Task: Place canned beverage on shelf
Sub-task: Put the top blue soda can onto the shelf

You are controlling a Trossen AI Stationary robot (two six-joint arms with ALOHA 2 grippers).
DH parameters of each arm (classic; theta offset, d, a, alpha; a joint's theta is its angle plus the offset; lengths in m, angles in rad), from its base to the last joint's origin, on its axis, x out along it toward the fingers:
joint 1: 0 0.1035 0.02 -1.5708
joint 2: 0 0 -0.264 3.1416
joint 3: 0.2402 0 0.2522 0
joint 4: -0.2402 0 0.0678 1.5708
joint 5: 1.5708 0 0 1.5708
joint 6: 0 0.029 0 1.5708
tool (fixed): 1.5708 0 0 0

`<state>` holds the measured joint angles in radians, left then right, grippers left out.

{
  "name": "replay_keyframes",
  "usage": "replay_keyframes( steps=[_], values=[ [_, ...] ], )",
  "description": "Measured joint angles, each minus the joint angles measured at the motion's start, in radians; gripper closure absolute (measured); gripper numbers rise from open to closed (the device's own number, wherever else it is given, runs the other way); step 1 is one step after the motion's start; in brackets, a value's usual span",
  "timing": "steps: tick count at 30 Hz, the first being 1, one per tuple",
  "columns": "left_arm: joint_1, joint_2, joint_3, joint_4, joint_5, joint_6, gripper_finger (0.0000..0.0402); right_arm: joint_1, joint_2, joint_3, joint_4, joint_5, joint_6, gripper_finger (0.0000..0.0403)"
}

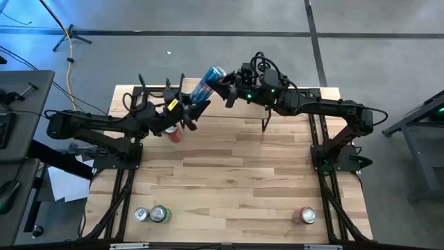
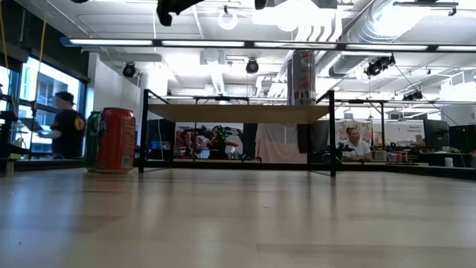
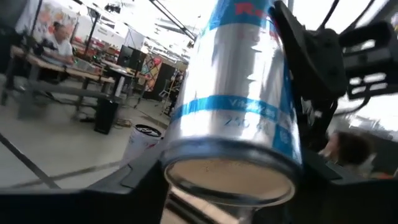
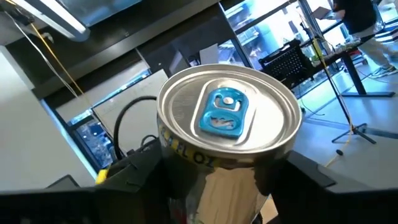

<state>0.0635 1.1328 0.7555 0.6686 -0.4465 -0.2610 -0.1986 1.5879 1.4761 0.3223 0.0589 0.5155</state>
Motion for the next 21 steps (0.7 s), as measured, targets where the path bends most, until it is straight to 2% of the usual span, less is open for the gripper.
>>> replay_keyframes(
  steps=[5,8,11,17,21],
  values=[
    [0.0,-0.063,-0.001,-0.131,0.004,0.178,0.0141,-0.007,-0.028,0.0,-0.054,-0.01,-0.057,0.0197],
    [0.0,-0.137,-0.001,-0.277,-0.024,0.214,0.014,-0.02,-0.076,0.0,-0.131,-0.008,-0.102,0.0197],
    [0.002,-0.216,-0.001,-0.436,-0.095,0.217,0.014,-0.025,-0.124,0.003,-0.239,0.004,-0.164,0.0197],
    [0.002,-0.323,-0.001,-0.637,-0.222,0.142,0.014,0.059,-0.12,0.004,-0.552,0.172,-0.269,0.0197],
    [0.002,-0.354,-0.001,-0.647,-0.247,0.141,0.014,0.134,-0.041,0.003,-0.605,0.324,-0.271,0.0197]
  ],
)
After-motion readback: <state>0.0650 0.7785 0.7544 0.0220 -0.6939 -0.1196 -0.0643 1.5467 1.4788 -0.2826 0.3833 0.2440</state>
